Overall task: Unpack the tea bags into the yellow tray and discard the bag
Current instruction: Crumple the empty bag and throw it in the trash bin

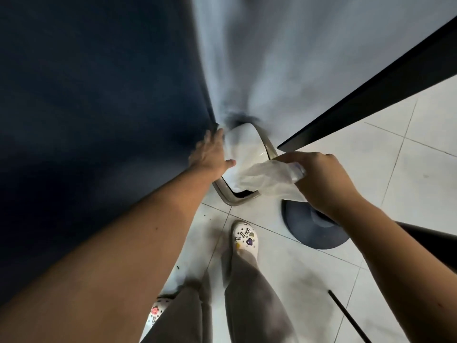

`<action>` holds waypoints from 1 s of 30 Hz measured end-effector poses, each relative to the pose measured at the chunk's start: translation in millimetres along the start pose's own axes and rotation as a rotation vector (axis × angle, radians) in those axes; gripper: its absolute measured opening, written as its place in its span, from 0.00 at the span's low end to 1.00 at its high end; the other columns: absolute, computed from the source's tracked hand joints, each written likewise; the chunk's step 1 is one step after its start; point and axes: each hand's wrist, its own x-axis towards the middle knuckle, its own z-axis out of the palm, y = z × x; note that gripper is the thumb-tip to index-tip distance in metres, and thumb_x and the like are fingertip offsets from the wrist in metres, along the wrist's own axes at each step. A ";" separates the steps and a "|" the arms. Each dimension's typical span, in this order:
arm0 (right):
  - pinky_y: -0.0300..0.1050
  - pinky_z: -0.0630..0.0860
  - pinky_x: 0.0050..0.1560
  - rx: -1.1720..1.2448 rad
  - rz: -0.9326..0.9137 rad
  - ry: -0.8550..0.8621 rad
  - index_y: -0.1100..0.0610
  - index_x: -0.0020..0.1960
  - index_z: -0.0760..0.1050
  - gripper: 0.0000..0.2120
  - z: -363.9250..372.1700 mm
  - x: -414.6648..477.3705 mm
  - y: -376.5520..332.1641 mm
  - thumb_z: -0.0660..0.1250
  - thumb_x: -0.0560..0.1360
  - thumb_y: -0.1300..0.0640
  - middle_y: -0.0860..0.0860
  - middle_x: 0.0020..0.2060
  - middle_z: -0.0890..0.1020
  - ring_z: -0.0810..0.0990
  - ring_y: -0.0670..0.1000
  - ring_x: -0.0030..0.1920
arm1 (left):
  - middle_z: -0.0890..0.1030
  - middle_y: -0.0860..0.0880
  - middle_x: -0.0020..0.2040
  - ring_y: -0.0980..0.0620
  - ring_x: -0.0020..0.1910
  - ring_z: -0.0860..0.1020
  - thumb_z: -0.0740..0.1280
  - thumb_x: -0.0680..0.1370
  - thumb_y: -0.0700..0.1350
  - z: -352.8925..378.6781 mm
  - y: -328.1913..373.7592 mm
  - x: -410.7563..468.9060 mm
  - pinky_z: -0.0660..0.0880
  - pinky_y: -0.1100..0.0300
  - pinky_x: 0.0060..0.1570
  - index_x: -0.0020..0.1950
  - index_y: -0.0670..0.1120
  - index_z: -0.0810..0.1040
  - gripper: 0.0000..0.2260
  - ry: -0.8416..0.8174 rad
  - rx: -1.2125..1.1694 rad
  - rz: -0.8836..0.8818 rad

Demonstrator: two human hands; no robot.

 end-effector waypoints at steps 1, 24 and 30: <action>0.51 0.76 0.49 0.013 -0.006 0.000 0.40 0.60 0.79 0.28 3.3 -0.6 0.7 0.58 0.70 0.67 0.53 0.51 0.85 0.79 0.61 0.51 | 0.52 0.45 0.82 0.40 0.77 0.60 0.71 0.76 0.56 3.5 -1.4 4.0 0.65 0.43 0.69 0.81 0.52 0.48 0.42 -0.009 -0.003 -0.010; 0.32 0.71 0.47 0.158 -0.018 -0.026 0.44 0.55 0.82 0.23 -6.6 -7.9 8.4 0.63 0.69 0.67 0.42 0.49 0.85 0.81 0.45 0.49 | 0.70 0.46 0.70 0.48 0.66 0.73 0.78 0.71 0.47 22.3 -38.8 6.1 0.67 0.63 0.63 0.75 0.48 0.68 0.35 0.206 -0.585 0.019; 0.44 0.70 0.45 0.210 0.347 0.054 0.57 0.55 0.79 0.10 18.6 3.0 6.3 0.66 0.76 0.56 0.58 0.47 0.83 0.79 0.61 0.50 | 0.77 0.47 0.63 0.49 0.52 0.80 0.75 0.72 0.45 26.0 -45.8 -11.1 0.78 0.50 0.57 0.73 0.51 0.69 0.31 0.266 -0.675 0.062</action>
